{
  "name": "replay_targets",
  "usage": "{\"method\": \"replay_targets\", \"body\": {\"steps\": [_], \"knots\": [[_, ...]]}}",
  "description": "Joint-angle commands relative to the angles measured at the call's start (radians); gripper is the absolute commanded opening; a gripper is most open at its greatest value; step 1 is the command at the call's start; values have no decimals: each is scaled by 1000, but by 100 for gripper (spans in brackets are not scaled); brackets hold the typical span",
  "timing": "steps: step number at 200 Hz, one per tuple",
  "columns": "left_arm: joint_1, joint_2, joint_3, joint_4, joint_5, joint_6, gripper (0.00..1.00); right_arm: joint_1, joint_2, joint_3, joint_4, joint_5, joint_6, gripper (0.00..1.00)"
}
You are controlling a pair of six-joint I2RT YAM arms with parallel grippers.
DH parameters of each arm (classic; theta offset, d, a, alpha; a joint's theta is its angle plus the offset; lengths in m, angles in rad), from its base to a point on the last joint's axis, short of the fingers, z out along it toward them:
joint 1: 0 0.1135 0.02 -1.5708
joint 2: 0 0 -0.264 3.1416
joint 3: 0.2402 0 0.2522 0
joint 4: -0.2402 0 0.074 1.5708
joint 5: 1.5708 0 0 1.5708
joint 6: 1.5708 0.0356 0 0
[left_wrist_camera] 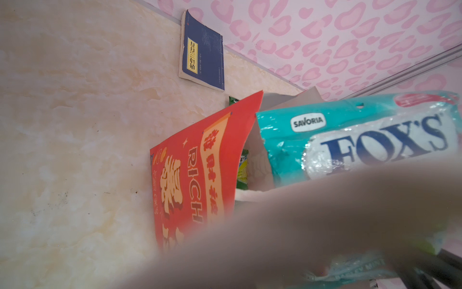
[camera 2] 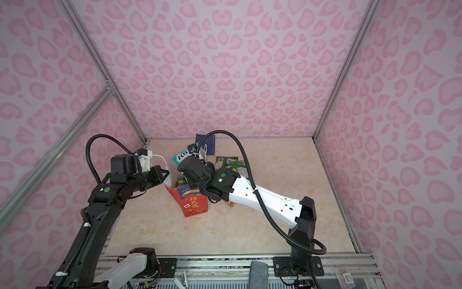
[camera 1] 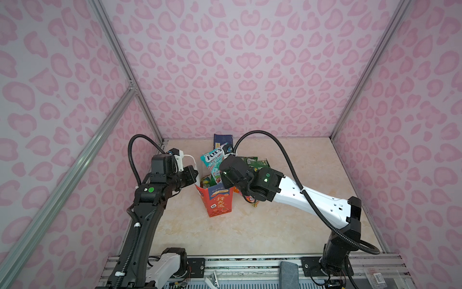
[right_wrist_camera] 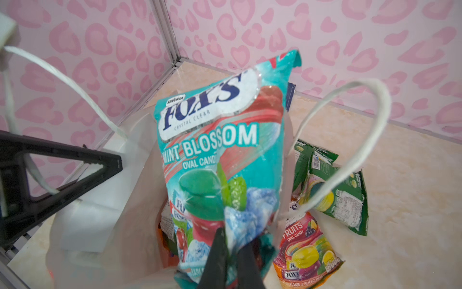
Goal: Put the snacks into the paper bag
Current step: 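Lower the Mint Blossom packet into the bag opening with the right gripper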
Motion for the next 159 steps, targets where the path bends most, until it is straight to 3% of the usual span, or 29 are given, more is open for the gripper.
{"method": "replay_targets", "body": {"steps": [1,18,102,159], "knots": [[0,-6,-1,75,11,4,4,5,-5,3,10,81,-1,0],[-1,-4,-1,75,10,4,3,10,-14,-1,9,116,-11,0],[1,-6,-1,76,11,4,4,17,108,127,-14,41,2,0],[0,-6,-1,75,14,5,3,33,155,190,15,-41,46,39]]}}
